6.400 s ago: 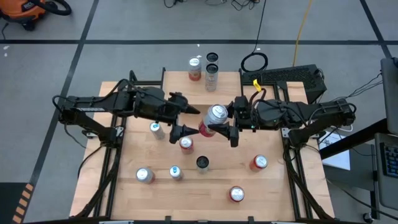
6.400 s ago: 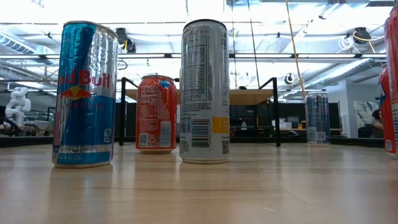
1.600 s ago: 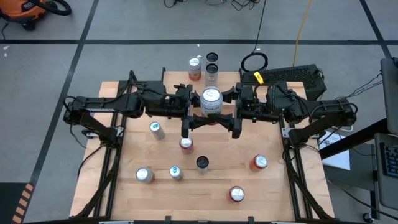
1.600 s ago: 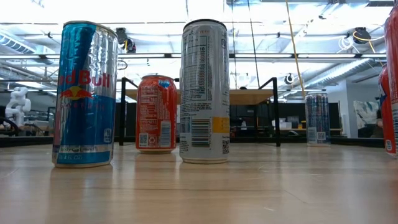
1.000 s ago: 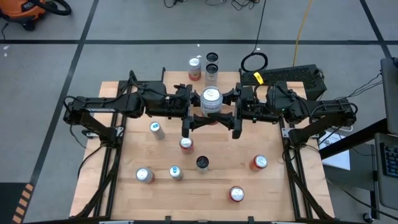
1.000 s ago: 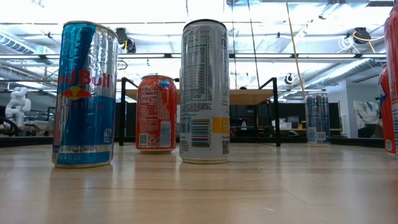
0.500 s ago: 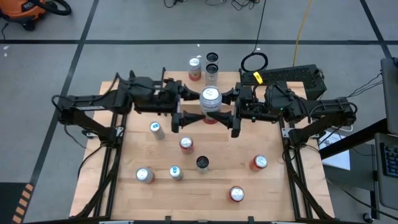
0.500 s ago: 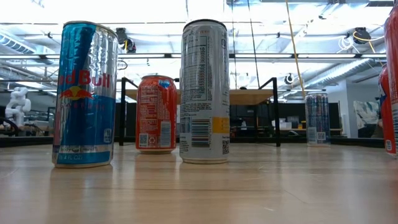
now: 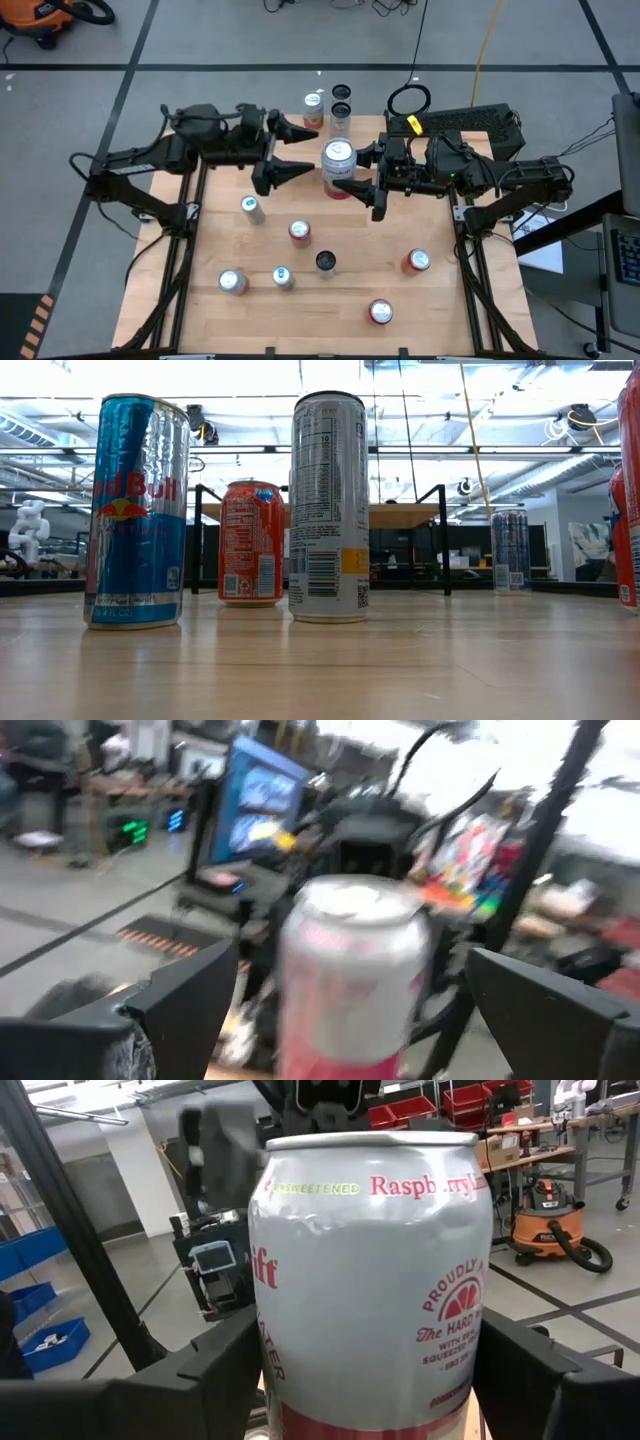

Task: Place canned beverage on shelf
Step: Put the right pink-white soda can aligned with the other pink-white on the shelf

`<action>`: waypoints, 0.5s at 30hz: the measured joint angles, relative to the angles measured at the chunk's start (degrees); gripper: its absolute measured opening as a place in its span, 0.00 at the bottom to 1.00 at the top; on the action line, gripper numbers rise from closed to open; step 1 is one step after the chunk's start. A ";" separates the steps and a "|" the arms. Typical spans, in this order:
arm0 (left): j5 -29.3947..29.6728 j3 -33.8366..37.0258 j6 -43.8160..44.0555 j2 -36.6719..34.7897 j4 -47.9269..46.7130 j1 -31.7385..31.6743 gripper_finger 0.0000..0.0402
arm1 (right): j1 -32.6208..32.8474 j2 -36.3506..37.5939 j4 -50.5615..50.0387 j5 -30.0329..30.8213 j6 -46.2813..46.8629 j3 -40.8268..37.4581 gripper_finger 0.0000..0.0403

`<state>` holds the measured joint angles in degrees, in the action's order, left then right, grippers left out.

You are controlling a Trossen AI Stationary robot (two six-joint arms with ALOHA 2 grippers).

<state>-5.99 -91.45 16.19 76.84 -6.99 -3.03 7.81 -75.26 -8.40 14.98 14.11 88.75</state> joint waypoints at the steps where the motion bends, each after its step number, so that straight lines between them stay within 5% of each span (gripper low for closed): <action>1: -0.80 -0.01 0.76 0.39 1.36 0.00 0.98 | 0.00 0.00 0.00 0.00 -0.01 0.00 0.67; 15: 0.03 0.05 1.11 2.66 2.11 0.15 0.98 | 0.02 0.00 -0.28 -0.02 0.14 0.02 0.67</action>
<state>-5.96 -91.39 17.30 79.50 -4.88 -2.87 7.84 -75.26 -8.69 14.96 14.25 88.77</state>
